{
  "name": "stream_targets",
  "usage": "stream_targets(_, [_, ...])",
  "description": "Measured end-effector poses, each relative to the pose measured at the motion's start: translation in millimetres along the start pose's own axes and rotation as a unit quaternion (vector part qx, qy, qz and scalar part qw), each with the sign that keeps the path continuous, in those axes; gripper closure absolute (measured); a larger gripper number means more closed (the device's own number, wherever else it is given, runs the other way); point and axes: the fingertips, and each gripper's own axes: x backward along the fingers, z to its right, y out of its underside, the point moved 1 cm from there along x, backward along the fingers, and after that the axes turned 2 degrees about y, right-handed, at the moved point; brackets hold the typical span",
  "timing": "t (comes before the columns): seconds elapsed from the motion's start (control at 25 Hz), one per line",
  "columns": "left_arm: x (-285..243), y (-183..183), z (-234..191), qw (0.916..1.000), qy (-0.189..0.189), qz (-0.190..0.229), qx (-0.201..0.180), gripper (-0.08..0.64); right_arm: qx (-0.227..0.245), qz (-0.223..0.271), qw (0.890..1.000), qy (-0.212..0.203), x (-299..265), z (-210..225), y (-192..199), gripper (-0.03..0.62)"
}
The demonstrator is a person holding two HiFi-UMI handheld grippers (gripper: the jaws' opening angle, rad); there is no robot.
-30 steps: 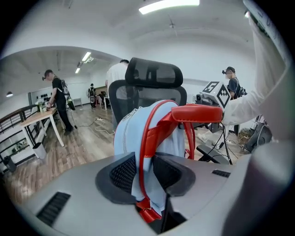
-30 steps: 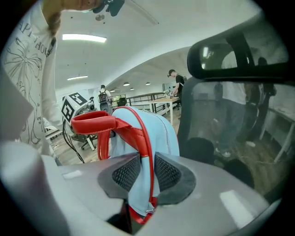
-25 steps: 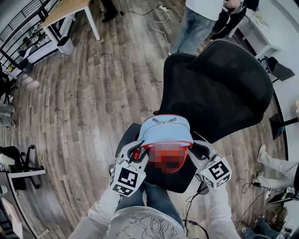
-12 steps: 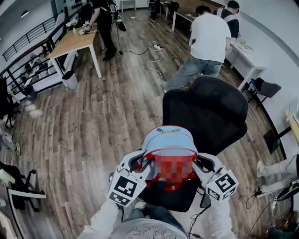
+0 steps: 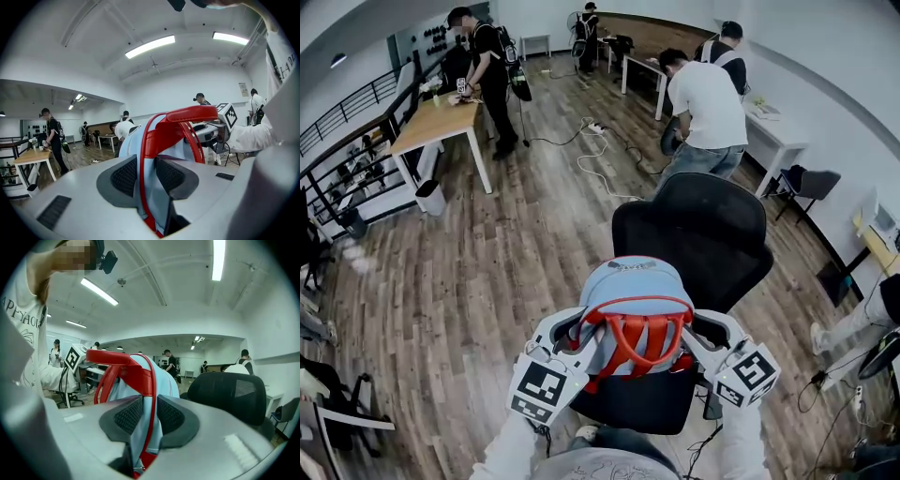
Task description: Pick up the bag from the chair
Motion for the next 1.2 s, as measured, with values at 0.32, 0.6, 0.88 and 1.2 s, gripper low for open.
stream_targets(0.32, [10,-12,9,0.9998,0.015,0.015,0.000,0.443,-0.008,0.010,1.000,0.019,15,-7,-12,0.488])
stream_targets(0.6, [17,-10,11,0.9997,0.014,0.018,0.005,0.443,-0.008,0.010,1.000,0.027,17,-15,-11,0.488])
stream_targets(0.88, [18,-10,10,0.9997,0.013,0.021,0.005,0.442,-0.006,0.010,1.000,0.027,15,-15,-12,0.486])
stream_targets(1.2, [23,-5,9,0.9997,0.013,0.020,0.001,0.442,-0.010,0.009,1.000,0.028,14,-22,-8,0.486])
